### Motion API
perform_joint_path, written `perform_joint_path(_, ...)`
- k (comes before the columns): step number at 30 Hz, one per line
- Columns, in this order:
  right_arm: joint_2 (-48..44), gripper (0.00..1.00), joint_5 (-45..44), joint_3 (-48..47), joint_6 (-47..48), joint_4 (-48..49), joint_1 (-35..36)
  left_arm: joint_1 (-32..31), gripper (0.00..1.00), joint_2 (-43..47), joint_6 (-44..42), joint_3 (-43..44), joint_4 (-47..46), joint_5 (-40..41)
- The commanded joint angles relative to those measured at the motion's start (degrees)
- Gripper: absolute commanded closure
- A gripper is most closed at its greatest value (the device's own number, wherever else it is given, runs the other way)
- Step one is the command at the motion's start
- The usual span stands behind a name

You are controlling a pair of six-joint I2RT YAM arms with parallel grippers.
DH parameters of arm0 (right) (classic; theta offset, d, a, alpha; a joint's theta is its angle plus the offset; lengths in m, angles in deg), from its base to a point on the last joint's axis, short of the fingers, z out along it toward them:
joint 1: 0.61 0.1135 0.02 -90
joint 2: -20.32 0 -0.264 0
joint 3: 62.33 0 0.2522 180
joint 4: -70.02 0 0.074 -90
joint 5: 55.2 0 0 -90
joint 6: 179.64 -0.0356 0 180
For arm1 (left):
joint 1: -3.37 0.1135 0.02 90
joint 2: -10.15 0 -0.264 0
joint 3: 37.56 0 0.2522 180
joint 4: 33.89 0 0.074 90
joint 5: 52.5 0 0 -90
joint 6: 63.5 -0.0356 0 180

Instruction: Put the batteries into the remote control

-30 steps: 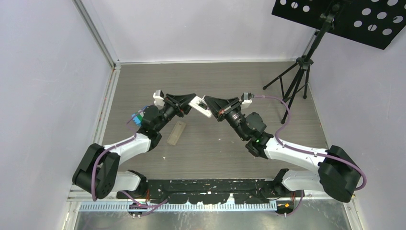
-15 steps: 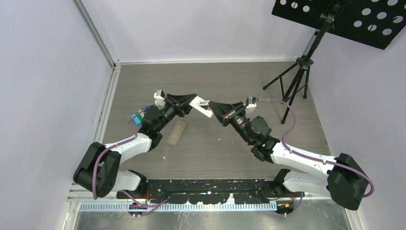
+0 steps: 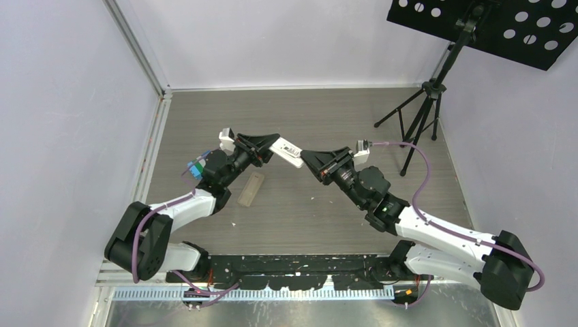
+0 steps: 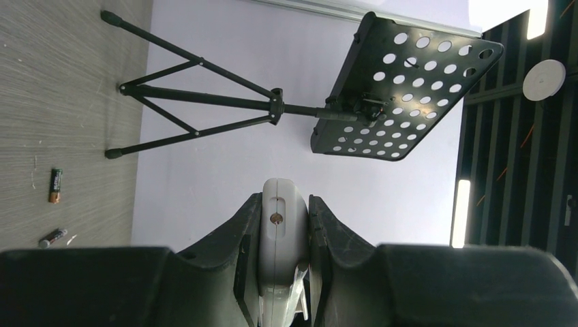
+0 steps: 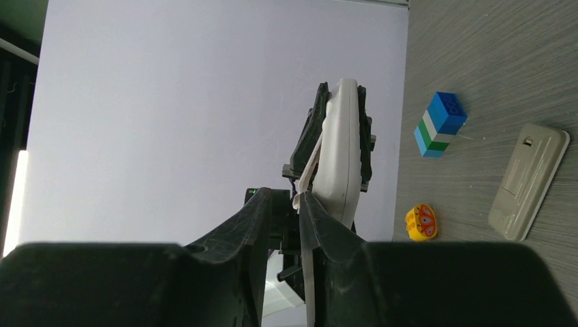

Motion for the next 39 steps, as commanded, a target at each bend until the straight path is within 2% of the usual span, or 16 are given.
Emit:
perform_joint_path(1,-1.46,0.71,-0.86,-2.17,2.04,-5.39,-0.08,0.03,1.0,0.39,-0.73,1.33,-3.47,-0.25)
perform_joint_path(8,-3.61,0.61,-1.53,-4.21,3.85,-12.77,-0.07,0.03,1.0,0.85,-2.35,1.26,-1.96,-0.25)
perform_joint_path(14,-6.84,0.6,-0.94,-6.45,7.75,-19.4,-0.14,0.03,1.0,1.01,-5.77,1.24,-1.4,-0.67)
perform_joint_path(19,-8.94,0.47,2.49,-10.82,19.91,-28.74,-0.14,0.03,1.0,1.13,-12.29,1.76,0.49,-4.85)
perform_joint_path(26,-5.83,0.29,7.79,-20.91,42.14,-50.71,-0.06,0.03,1.0,-2.06,-17.29,2.58,-0.36,-16.75)
perform_joint_path(30,-2.84,0.29,7.97,-24.45,50.57,-56.07,0.31,0.03,1.0,-3.17,-18.11,2.32,-1.77,-19.87)
perform_joint_path(33,-0.56,0.34,6.99,-26.58,54.87,-58.17,1.3,0.03,1.0,-3.35,-18.43,1.87,-1.79,-20.36)
perform_joint_path(39,3.03,0.41,3.62,-29.46,58.13,-59.35,4.8,0.03,1.0,-3.44,-18.68,1.25,-1.79,-20.02)
